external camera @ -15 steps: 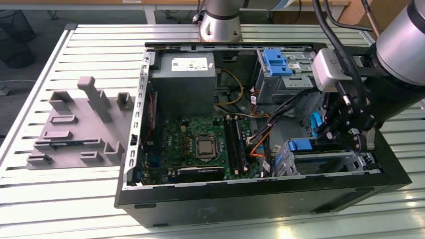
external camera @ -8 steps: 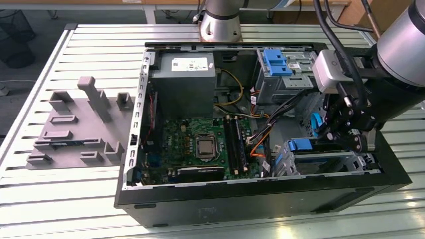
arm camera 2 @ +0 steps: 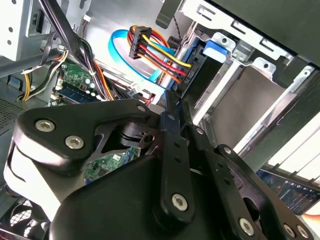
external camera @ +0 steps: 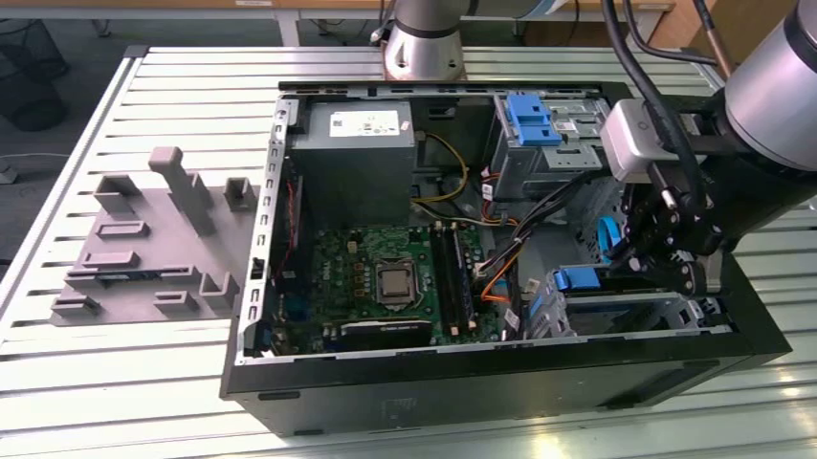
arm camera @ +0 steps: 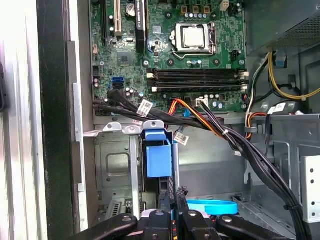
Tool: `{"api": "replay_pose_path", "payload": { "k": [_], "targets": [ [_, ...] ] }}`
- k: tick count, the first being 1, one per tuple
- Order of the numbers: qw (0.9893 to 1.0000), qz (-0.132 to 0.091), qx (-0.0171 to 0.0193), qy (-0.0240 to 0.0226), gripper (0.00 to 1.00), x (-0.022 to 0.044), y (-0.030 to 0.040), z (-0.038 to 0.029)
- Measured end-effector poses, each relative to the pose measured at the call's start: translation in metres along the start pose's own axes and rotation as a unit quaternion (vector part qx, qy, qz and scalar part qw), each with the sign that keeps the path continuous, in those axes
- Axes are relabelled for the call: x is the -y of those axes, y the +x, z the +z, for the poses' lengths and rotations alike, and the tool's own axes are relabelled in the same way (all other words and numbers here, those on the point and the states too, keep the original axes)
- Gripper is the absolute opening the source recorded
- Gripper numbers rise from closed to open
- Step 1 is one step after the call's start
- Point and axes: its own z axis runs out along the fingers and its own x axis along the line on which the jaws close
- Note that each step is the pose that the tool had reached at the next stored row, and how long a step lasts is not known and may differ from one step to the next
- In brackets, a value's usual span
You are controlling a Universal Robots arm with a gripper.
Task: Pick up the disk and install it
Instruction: 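Insert the second disk wire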
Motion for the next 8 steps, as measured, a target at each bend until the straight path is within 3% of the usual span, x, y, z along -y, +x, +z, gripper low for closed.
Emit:
{"api": "replay_pose_path", "payload": {
  "k": [8],
  "targets": [
    [1.0000,0.000,0.0001,0.0000,0.16,0.0011,0.0003,0.0016]
  ]
}}
